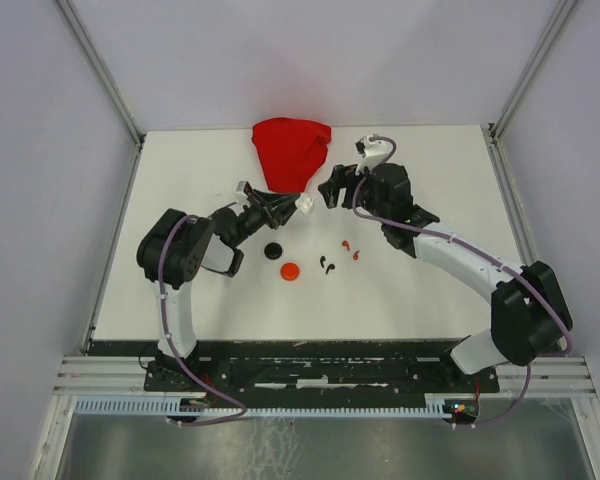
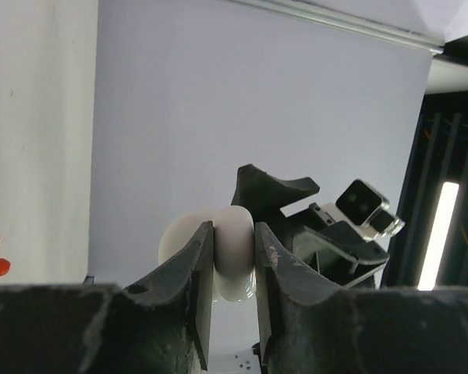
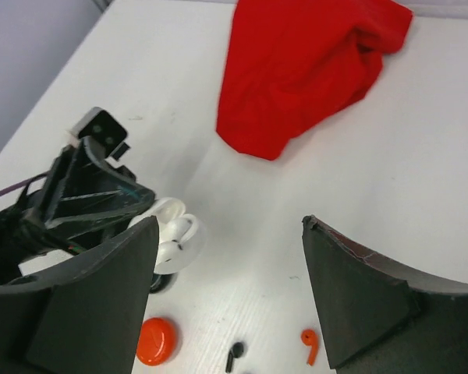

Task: Insert the wireless bluetooth earbuds into the charging case
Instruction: Place the earbud in the charging case.

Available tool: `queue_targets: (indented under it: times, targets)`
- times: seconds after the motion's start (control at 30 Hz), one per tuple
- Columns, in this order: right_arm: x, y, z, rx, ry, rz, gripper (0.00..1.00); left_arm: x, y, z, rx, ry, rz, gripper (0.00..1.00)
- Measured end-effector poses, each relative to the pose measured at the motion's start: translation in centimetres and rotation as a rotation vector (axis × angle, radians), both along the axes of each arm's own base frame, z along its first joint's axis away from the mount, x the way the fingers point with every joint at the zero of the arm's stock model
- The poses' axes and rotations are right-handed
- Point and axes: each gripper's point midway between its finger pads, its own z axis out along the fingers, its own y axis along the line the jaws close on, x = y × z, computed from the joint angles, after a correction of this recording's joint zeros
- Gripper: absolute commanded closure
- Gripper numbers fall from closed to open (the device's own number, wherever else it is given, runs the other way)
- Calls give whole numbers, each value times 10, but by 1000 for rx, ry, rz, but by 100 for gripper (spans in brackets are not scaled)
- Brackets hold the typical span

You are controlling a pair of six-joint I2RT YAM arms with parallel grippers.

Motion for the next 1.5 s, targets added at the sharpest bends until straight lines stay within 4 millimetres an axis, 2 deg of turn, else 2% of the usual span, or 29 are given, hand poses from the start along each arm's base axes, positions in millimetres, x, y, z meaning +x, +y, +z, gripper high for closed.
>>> queue_targets:
  times: [0.13,0.3,0.4,0.6,0.8,1.1,1.5]
  targets:
    - [6,-23,-11,-103,122,-82,16,-6,-5,-3,50,-53,-37,97]
    - [14,-37,-18,-231,227,-94,16,-12,-10,-13,147,-109,-76,97]
    - [12,-40,-35,-303,297,-61,16,-14,-13,-15,209,-138,-95,97]
    - [-7,-43,-83,-407,460,16,16,-16,-15,-12,274,-188,-112,97]
    - [-16,-38,-105,-418,530,67,17,-16,-15,-18,294,-181,-114,97]
    - [-17,-27,-120,-403,569,102,18,-16,-15,-20,298,-175,-116,97]
    - [-13,-5,-115,-399,540,137,18,-15,-15,-21,299,-172,-115,97]
